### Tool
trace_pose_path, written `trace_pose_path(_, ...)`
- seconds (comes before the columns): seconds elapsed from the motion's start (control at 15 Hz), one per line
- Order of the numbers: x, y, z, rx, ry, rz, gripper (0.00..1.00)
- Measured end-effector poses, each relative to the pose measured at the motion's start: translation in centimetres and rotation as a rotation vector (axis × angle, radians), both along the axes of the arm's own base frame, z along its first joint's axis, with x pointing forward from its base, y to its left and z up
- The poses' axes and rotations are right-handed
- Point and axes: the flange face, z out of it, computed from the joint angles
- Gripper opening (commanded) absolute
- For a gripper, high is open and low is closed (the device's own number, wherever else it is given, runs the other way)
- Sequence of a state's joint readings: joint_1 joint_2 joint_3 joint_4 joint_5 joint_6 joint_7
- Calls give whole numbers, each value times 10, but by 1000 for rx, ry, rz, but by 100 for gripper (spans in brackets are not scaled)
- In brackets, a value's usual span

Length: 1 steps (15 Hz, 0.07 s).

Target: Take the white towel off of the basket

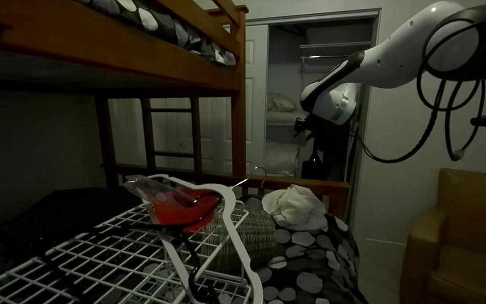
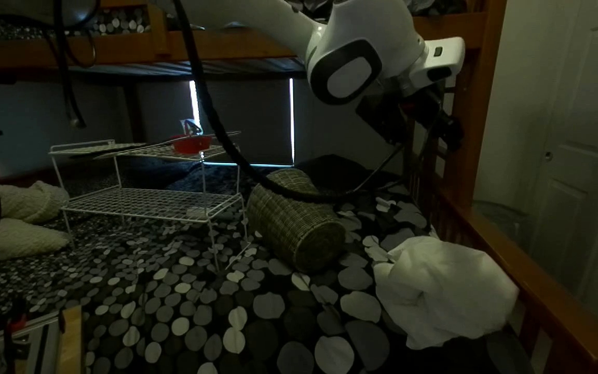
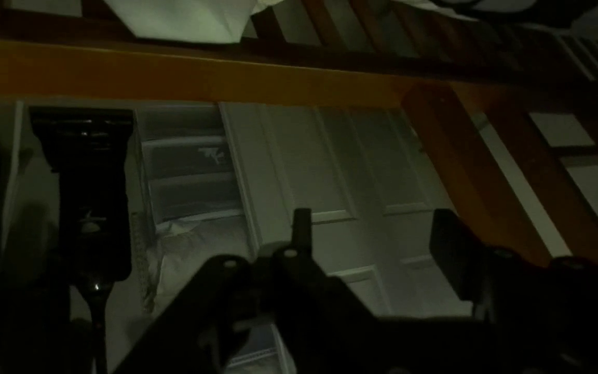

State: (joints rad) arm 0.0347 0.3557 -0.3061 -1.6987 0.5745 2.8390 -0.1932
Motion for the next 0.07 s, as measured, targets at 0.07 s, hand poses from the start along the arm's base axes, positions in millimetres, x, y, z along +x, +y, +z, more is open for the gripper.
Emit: trace_pose_path(0.07,-2,1,12,-41,11,33,78)
